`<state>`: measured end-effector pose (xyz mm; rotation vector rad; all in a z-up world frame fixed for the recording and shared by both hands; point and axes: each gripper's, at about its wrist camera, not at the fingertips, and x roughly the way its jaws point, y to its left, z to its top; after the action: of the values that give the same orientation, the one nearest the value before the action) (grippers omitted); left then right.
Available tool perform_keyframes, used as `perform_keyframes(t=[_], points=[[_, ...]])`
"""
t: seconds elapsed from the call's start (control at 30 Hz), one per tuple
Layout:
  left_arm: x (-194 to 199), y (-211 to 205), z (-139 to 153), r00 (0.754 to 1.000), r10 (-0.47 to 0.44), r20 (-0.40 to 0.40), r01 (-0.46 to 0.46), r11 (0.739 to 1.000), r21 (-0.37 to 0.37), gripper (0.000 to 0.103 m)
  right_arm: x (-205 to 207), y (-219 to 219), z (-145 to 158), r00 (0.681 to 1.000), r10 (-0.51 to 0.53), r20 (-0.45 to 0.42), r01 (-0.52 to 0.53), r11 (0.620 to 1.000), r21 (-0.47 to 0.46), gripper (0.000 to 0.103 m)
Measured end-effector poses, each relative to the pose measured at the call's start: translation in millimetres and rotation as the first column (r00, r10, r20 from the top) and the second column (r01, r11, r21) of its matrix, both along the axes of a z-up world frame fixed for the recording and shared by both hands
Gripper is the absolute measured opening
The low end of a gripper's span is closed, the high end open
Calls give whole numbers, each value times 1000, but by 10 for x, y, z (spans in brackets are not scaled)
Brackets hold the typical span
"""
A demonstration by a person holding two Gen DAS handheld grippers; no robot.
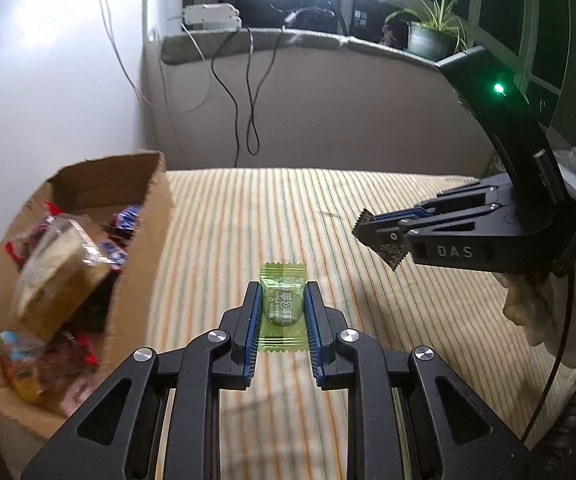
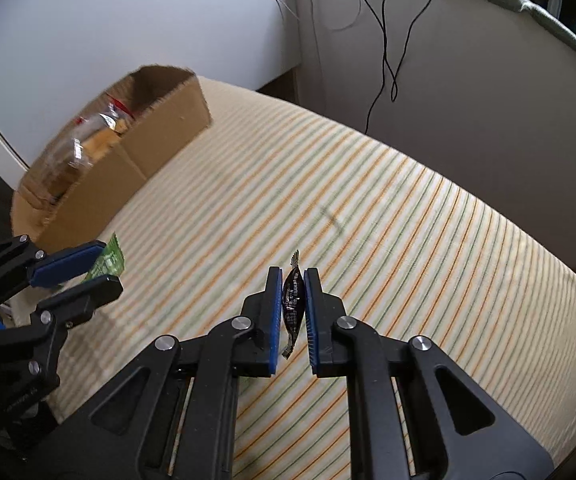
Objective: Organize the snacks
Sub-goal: 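Carry the green candy and dark packet with both tools over the box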
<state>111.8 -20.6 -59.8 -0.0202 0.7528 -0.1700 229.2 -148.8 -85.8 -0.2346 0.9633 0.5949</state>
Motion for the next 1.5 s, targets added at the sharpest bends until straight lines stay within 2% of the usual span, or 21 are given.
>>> perform_keyframes(t=[0.3, 0.53, 1.03, 1.5], points=[[-235, 299, 227, 998, 42, 56, -41, 999, -9, 19, -355, 207, 198, 999, 31, 30, -32, 999, 22, 11], [-309, 651, 350, 991, 99, 92, -98, 995, -13, 19, -612, 551, 381, 995, 76, 59, -79, 996, 51, 11], [-428, 1461, 359, 965, 239, 112, -240, 971, -3, 19, -823, 1356, 506, 984, 150, 94, -158, 984, 86, 11], [-460, 1686, 396, 953, 274, 127, -272, 962, -31, 19, -964, 1918, 530, 966, 218, 142, -226, 973, 48, 11]])
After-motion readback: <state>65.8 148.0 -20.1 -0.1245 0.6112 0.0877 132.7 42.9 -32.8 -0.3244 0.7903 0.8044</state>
